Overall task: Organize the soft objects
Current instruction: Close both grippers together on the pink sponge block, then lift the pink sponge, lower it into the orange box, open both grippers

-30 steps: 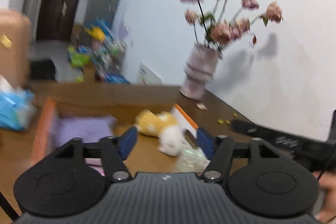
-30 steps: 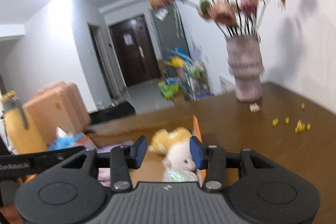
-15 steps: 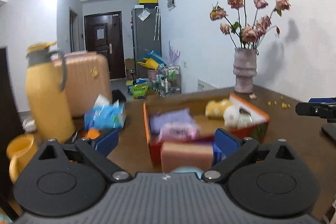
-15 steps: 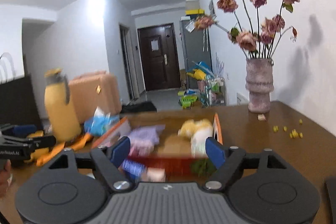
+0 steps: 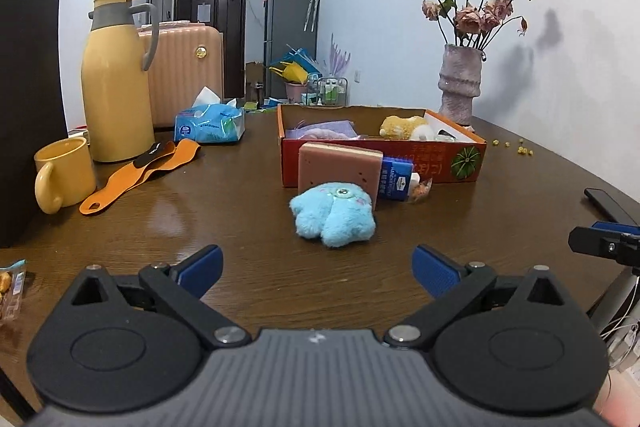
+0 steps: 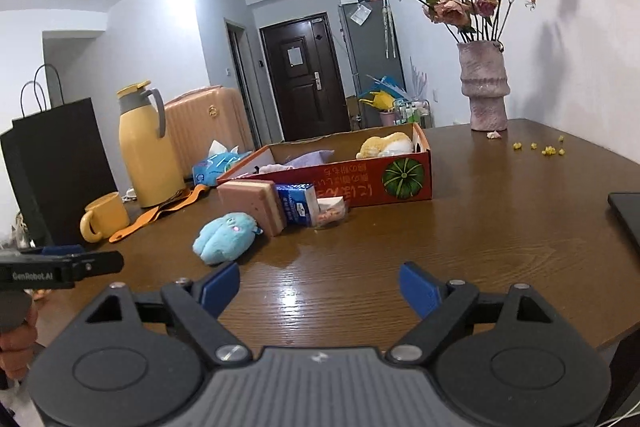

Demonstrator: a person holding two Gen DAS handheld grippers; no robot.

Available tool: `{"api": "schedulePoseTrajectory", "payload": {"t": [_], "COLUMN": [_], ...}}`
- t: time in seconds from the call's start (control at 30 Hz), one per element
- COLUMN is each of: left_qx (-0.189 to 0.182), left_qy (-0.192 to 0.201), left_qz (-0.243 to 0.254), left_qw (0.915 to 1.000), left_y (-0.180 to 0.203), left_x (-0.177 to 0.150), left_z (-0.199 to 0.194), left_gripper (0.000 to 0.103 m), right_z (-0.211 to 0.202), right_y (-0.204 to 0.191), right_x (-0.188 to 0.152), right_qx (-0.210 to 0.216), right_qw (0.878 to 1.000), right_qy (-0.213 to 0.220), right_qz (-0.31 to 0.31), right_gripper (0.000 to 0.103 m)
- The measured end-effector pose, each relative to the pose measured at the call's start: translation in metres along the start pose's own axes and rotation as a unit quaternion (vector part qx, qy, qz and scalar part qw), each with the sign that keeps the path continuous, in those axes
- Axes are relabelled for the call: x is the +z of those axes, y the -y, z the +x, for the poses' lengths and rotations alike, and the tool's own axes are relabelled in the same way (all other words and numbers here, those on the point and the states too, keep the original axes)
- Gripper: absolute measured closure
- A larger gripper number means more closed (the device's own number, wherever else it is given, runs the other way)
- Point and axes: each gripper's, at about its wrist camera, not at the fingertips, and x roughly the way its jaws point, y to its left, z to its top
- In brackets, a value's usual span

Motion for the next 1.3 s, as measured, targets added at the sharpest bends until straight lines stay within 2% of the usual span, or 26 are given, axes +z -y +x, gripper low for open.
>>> {"api": "schedulePoseTrajectory", "payload": {"t": [0.27, 0.33, 0.43, 0.47, 0.53, 0.6, 0.7, 0.8, 0.83, 0.97, 1.03, 1.17, 1.23, 1.3], "left_qx": [-0.011, -0.027, -0.053, -0.072, -0.084, -0.102, -0.129, -0.157, -0.168, -0.167, -0.167, -0.18, -0.182, -0.179], "left_qy": [0.001, 0.004, 0.015, 0.013, -0.003, -0.031, -0.067, -0.092, -0.094, -0.083, -0.061, -0.006, 0.008, 0.005], "left_qz": [-0.001, -0.009, -0.022, -0.027, -0.051, -0.079, -0.115, -0.126, -0.129, -0.137, -0.137, -0.137, -0.132, -0.114], "left_qw": [0.9999, 0.9996, 0.9982, 0.9969, 0.9951, 0.9912, 0.9827, 0.9752, 0.9729, 0.9727, 0.9745, 0.9741, 0.9744, 0.9773], "left_y": [-0.003, -0.01, -0.018, -0.022, -0.032, -0.043, -0.057, -0.064, -0.066, -0.068, -0.064, -0.041, -0.02, 0.002], "left_x": [0.011, 0.025, 0.053, 0.063, 0.081, 0.093, 0.101, 0.099, 0.097, 0.098, 0.104, 0.104, 0.091, 0.072], "left_z": [0.024, 0.04, 0.075, 0.092, 0.128, 0.162, 0.199, 0.221, 0.223, 0.217, 0.196, 0.141, 0.115, 0.1], "left_gripper": [0.0, 0.0, 0.003, 0.005, 0.024, 0.032, 0.044, 0.066, 0.066, 0.071, 0.071, 0.071, 0.071, 0.071], "right_z": [0.024, 0.039, 0.073, 0.087, 0.12, 0.153, 0.194, 0.223, 0.23, 0.236, 0.227, 0.169, 0.139, 0.112], "right_y": [0.012, 0.008, -0.005, -0.01, -0.017, -0.02, -0.02, -0.019, -0.018, -0.014, -0.015, -0.026, -0.026, -0.017], "right_x": [0.003, 0.009, 0.026, 0.033, 0.048, 0.061, 0.075, 0.078, 0.077, 0.073, 0.078, 0.092, 0.088, 0.072], "right_qx": [0.025, 0.032, 0.077, 0.089, 0.094, 0.098, 0.107, 0.107, 0.101, 0.102, 0.11, 0.117, 0.115, 0.111], "right_qw": [0.999, 0.998, 0.996, 0.995, 0.994, 0.992, 0.987, 0.982, 0.982, 0.98, 0.981, 0.991, 0.993, 0.993], "right_qy": [-0.011, -0.015, -0.02, -0.015, -0.018, -0.033, -0.048, -0.065, -0.073, -0.074, -0.062, 0.011, 0.023, 0.015], "right_qz": [0.044, 0.043, 0.034, 0.035, 0.051, 0.074, 0.112, 0.139, 0.144, 0.151, 0.148, 0.063, 0.006, -0.024], "right_gripper": [0.017, 0.022, 0.034, 0.039, 0.047, 0.058, 0.065, 0.072, 0.074, 0.077, 0.078, 0.078, 0.077, 0.077]}}
